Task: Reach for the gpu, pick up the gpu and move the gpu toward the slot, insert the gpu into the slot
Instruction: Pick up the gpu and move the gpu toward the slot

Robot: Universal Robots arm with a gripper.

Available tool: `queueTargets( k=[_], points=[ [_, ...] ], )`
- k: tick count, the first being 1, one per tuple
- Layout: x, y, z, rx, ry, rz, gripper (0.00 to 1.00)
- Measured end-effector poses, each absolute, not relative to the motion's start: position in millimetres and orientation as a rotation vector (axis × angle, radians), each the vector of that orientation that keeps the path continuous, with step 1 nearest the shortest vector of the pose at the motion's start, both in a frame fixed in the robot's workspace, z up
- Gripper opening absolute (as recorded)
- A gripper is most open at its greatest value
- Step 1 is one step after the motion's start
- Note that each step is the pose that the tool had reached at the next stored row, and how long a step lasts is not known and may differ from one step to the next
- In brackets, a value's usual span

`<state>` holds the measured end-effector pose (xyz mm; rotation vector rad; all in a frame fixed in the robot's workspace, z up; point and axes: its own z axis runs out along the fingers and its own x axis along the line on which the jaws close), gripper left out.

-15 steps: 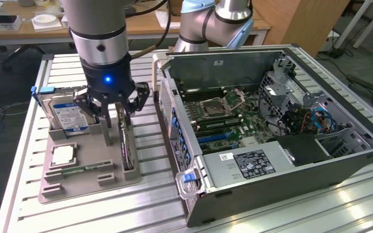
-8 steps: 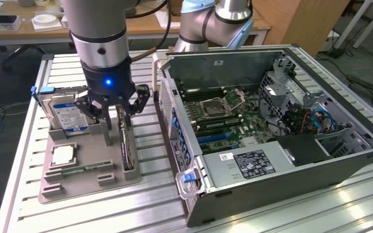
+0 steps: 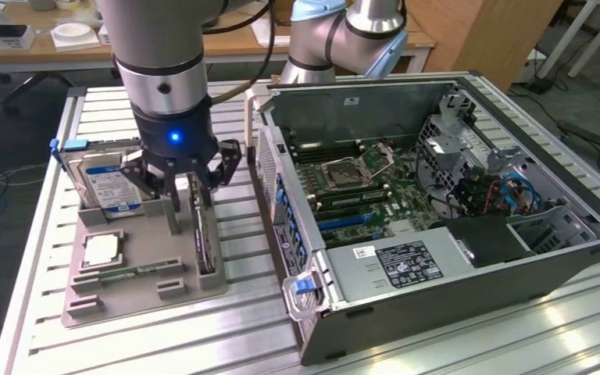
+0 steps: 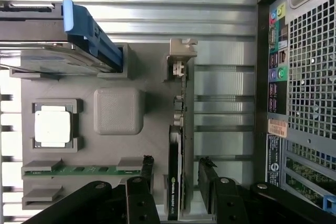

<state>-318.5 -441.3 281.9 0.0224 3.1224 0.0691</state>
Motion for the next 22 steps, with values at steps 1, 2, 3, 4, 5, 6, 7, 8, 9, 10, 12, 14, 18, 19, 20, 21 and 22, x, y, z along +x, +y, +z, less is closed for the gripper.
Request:
queueTargets(
  k=[1, 2, 3, 4, 5, 6, 7, 8, 9, 10, 12, 14, 18, 19, 20, 21, 22],
  points=[
    [-318.5, -441.4, 281.3, 0.022, 3.122, 0.069, 0.47],
    [-318.5, -441.4, 280.7, 0.022, 3.123, 0.069, 0.47],
    [-318.5, -441.4, 280.2, 0.022, 3.122, 0.069, 0.47],
    [-318.5, -441.4, 279.7, 0.022, 3.123, 0.069, 0.47],
    [-318.5, -441.5, 279.0, 0.022, 3.122, 0.069, 0.47],
    [-318.5, -441.5, 278.4, 0.022, 3.122, 0.069, 0.47],
    [-318.5, -441.5, 277.8, 0.022, 3.122, 0.069, 0.47],
    [-318.5, -441.5, 277.2, 0.022, 3.122, 0.069, 0.47],
    [-318.5, -441.5, 276.5, 0.022, 3.122, 0.069, 0.47],
    [-318.5, -441.5, 275.7, 0.022, 3.122, 0.069, 0.47],
    [-318.5, -441.5, 274.0, 0.022, 3.122, 0.069, 0.47],
    [-318.5, -441.5, 272.0, 0.022, 3.122, 0.069, 0.47],
    [-318.5, -441.5, 268.9, 0.022, 3.122, 0.069, 0.47],
    [-318.5, -441.5, 268.3, 0.022, 3.122, 0.069, 0.47],
    [-318.5, -441.5, 267.7, 0.022, 3.122, 0.069, 0.47],
    [-318.5, -441.5, 267.2, 0.022, 3.122, 0.069, 0.47],
    [-318.5, -441.5, 266.6, 0.022, 3.122, 0.069, 0.47]
  ],
)
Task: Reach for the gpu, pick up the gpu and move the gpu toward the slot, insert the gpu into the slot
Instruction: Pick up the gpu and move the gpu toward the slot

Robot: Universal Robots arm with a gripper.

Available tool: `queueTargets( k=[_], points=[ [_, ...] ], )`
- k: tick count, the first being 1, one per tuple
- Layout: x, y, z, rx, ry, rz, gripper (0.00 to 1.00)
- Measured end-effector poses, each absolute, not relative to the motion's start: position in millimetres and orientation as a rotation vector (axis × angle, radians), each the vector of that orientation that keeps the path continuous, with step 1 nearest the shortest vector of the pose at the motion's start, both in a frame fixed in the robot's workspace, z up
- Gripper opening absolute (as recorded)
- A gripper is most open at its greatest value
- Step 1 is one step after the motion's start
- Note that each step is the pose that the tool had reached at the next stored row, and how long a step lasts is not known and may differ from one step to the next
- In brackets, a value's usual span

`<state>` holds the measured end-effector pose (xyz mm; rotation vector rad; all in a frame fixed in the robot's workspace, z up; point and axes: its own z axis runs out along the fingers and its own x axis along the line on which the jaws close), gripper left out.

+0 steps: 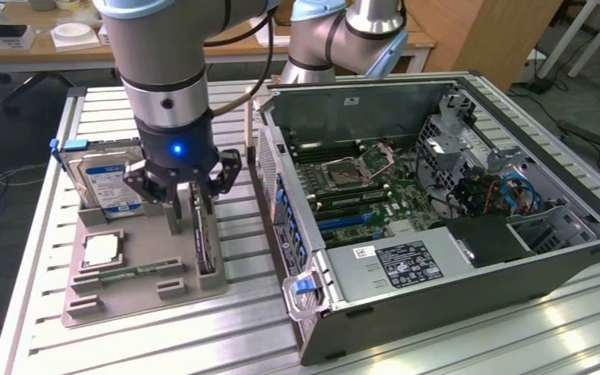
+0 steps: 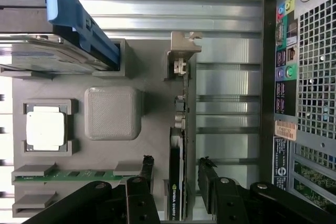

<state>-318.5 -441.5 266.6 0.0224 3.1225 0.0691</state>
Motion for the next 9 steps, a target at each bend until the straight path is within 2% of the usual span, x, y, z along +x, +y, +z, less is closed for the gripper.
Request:
queueTargets(
  k=[9],
  points=[
    [-318.5, -441.6, 260.4, 0.022, 3.123, 0.069, 0.47]
  ],
)
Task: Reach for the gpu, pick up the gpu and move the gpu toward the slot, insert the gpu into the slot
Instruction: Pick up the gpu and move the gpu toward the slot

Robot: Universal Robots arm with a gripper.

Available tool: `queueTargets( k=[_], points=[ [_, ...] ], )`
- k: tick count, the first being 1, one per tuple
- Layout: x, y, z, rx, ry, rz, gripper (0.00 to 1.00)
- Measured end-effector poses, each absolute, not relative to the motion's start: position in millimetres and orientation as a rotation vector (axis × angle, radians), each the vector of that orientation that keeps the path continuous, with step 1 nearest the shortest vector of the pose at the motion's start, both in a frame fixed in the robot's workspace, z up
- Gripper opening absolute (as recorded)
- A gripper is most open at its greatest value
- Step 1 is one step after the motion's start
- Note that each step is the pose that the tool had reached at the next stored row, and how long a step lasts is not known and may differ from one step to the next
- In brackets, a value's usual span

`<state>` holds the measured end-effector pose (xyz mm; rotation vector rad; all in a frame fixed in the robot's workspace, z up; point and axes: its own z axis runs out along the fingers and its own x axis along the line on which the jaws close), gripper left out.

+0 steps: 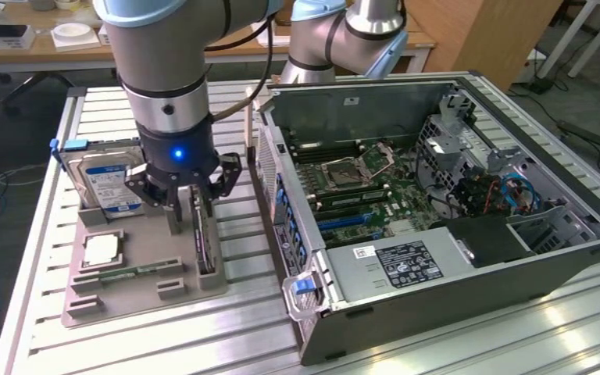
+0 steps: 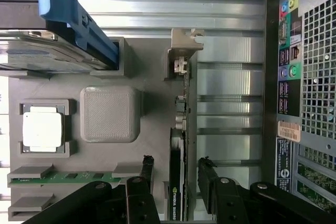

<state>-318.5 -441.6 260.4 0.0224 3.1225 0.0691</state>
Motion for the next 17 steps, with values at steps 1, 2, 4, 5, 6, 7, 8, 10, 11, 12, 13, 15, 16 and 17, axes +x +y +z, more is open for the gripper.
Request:
queueTargets(
  k=[1, 2, 4, 5, 6, 7, 8, 10, 11, 12, 13, 15, 16, 17],
  points=[
    [-318.5, -441.7, 260.1, 0.022, 3.123, 0.069, 0.47],
    [-318.5, -441.8, 259.8, 0.022, 3.123, 0.069, 0.47],
    [-318.5, -441.8, 258.8, 0.022, 3.122, 0.069, 0.47],
    [-318.5, -441.8, 258.1, 0.022, 3.122, 0.069, 0.47],
    [-318.5, -441.8, 257.4, 0.022, 3.122, 0.069, 0.47],
    [-318.5, -441.8, 256.7, 0.022, 3.122, 0.069, 0.47],
    [-318.5, -441.8, 256.0, 0.022, 3.122, 0.069, 0.47],
    [-318.5, -441.8, 254.7, 0.022, 3.123, 0.069, 0.47],
    [-318.5, -441.8, 253.9, 0.022, 3.122, 0.069, 0.47],
    [-318.5, -441.8, 253.2, 0.022, 3.122, 0.069, 0.47],
    [-318.5, -441.8, 252.5, 0.022, 3.122, 0.069, 0.47],
    [-318.5, -441.8, 250.9, 0.022, 3.122, 0.069, 0.47],
    [-318.5, -441.8, 250.0, 0.022, 3.122, 0.069, 0.47],
    [-318.5, -441.8, 249.3, 0.022, 3.122, 0.069, 0.47]
  ],
)
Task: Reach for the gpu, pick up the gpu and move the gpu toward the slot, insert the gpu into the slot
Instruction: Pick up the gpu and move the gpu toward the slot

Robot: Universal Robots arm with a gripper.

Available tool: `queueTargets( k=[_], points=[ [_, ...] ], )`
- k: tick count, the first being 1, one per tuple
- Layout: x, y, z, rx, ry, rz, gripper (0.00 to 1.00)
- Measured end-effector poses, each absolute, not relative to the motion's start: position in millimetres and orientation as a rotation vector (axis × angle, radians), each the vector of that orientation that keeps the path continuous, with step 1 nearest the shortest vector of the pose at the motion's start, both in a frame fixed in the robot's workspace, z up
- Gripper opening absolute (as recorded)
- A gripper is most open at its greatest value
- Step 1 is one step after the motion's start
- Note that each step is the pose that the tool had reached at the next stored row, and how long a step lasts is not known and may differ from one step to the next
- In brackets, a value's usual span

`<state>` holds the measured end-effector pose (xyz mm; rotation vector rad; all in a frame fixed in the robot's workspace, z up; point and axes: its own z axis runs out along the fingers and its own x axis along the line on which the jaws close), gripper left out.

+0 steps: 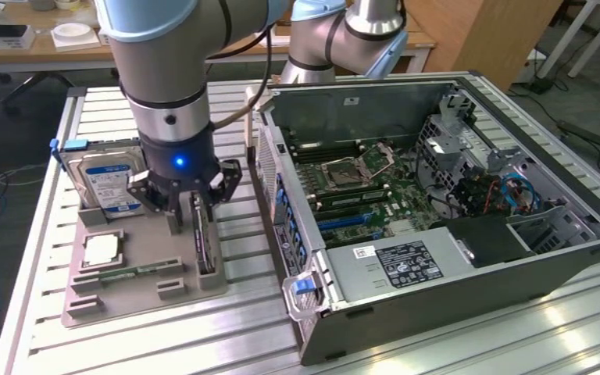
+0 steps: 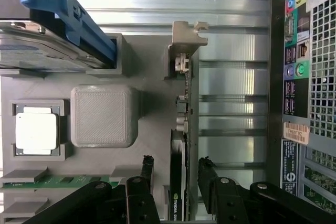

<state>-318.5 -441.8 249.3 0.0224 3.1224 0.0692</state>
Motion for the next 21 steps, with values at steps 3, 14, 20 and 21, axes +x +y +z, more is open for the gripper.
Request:
queueTargets(
  k=[3, 14, 20, 21],
  points=[
    [-318.5, -441.9, 248.0, 0.022, 3.123, 0.069, 0.47],
    [-315.7, -441.9, 243.8, 0.022, 3.122, 0.069, 0.47],
    [-315.7, -442.0, 239.6, 0.022, 3.122, 0.07, 0.47],
    [-315.7, -442.1, 239.0, 0.022, 3.122, 0.07, 0.47]
  ],
)
